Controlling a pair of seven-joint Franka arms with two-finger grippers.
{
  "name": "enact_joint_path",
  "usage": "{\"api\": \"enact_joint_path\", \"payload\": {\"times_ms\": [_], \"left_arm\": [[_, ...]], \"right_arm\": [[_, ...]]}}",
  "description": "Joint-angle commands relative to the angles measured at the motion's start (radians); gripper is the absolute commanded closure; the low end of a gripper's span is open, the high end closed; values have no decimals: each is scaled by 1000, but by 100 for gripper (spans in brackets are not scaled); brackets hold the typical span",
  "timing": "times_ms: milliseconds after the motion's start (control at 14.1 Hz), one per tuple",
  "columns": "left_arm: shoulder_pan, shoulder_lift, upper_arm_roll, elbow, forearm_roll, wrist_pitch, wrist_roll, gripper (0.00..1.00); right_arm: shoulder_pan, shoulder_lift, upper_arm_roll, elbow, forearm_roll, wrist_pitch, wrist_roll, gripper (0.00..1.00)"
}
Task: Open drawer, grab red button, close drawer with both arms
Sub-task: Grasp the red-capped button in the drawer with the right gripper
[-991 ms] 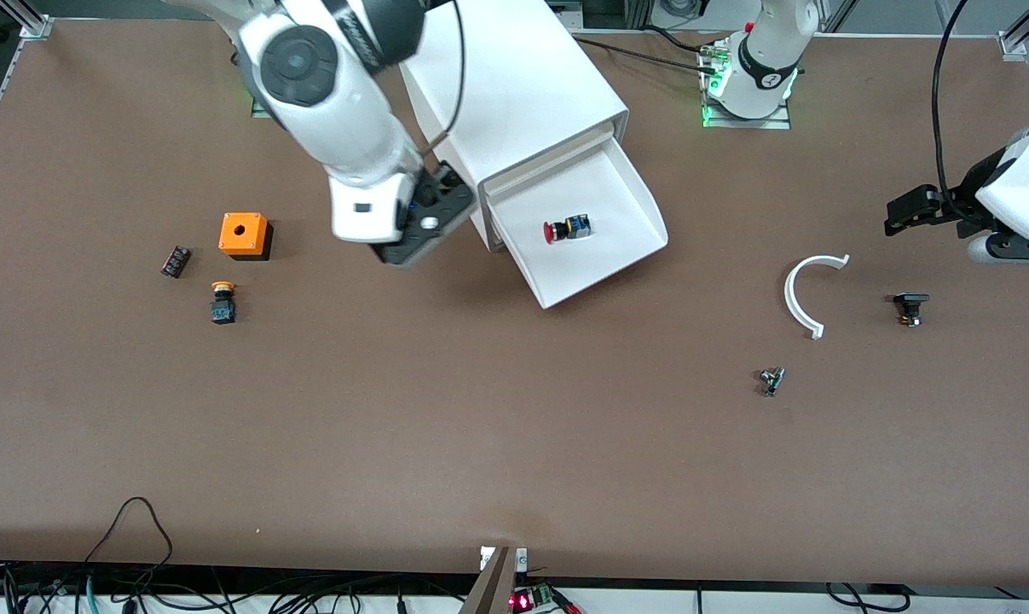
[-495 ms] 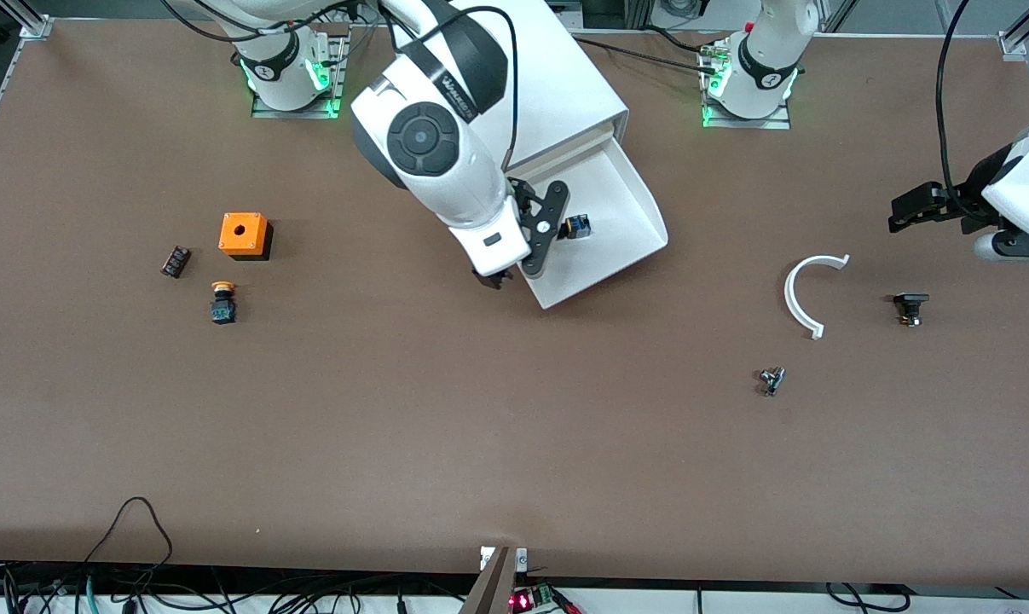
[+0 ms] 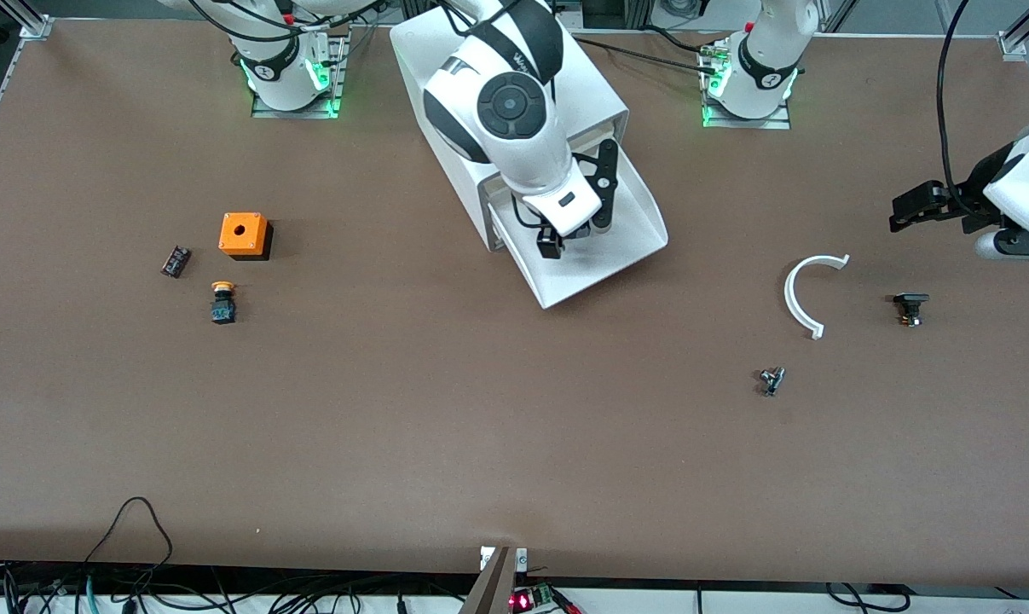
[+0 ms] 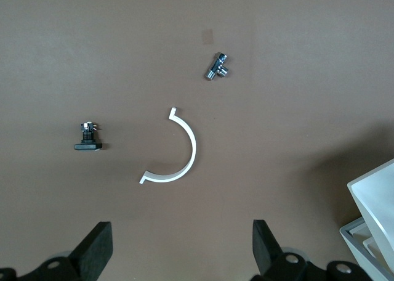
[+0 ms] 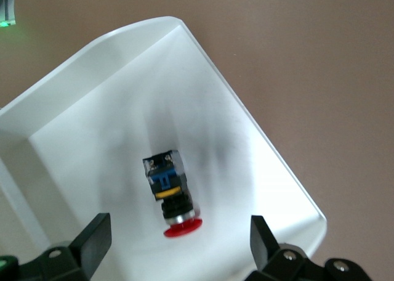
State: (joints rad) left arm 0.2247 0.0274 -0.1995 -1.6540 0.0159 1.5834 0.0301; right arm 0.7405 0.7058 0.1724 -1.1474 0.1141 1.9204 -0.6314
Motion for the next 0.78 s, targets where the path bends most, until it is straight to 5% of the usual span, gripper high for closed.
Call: {"api": "enact_joint_path", "payload": {"times_ms": [0, 708], "left_arm": [[-1, -14, -5, 10, 30, -22, -1, 0], [-1, -11, -6, 20, 24, -22, -3, 0]], "right_arm": [[28, 55, -37, 43, -11, 17, -76, 0], [126, 87, -103, 43, -13, 23, -139, 0]]}}
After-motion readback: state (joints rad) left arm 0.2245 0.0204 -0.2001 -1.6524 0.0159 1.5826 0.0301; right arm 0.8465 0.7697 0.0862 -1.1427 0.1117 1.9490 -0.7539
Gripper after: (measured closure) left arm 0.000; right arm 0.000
